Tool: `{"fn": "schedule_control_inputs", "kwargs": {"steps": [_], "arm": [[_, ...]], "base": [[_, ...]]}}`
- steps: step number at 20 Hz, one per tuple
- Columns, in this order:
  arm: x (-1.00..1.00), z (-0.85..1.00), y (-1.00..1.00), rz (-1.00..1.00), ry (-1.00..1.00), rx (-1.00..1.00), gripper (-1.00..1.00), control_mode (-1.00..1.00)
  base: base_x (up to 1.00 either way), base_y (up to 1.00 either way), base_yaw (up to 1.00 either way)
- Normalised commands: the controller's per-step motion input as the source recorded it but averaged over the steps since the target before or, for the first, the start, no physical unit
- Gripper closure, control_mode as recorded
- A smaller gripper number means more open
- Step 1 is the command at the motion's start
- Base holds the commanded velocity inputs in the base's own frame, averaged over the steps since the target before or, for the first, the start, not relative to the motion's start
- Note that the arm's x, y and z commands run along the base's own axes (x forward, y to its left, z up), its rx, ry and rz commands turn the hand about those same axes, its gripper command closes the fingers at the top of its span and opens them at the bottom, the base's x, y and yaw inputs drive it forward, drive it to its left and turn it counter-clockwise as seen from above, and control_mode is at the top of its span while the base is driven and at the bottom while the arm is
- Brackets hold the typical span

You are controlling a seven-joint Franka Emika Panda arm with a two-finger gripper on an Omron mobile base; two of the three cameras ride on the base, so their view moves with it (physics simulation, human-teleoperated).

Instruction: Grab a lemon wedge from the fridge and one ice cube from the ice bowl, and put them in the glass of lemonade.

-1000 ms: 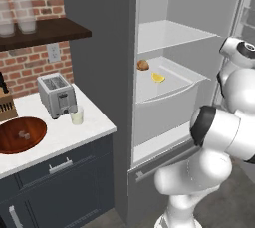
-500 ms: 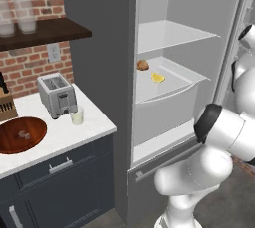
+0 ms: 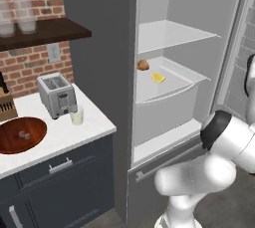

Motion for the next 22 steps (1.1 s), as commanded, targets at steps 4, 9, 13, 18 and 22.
{"fn": "schedule_control_inputs", "kwargs": {"steps": [4, 9, 13, 18, 22], "arm": [[-1.00, 0.69, 0.31, 0.20, -0.27, 0.01, -1.00, -1.00], [-0.94, 0.42, 0.90, 0.11, -0.28, 0.00, -1.00, -1.00], [-0.50, -0.07, 1.00, 0.00, -0.36, 0.02, -1.00, -1.00], [-0.13, -0.50, 1.00, 0.01, -0.37, 0.21, -1.00, -1.00], [-0.06, -0.39, 1.00, 0.10, -0.30, 0.25, -1.00, -1.00]], "base": [[0.00, 0.00, 0.00], [0.00, 0.00, 0.00], [0.00, 0.00, 0.00], [0.00, 0.00, 0.00], [0.00, 0.00, 0.00]]}}
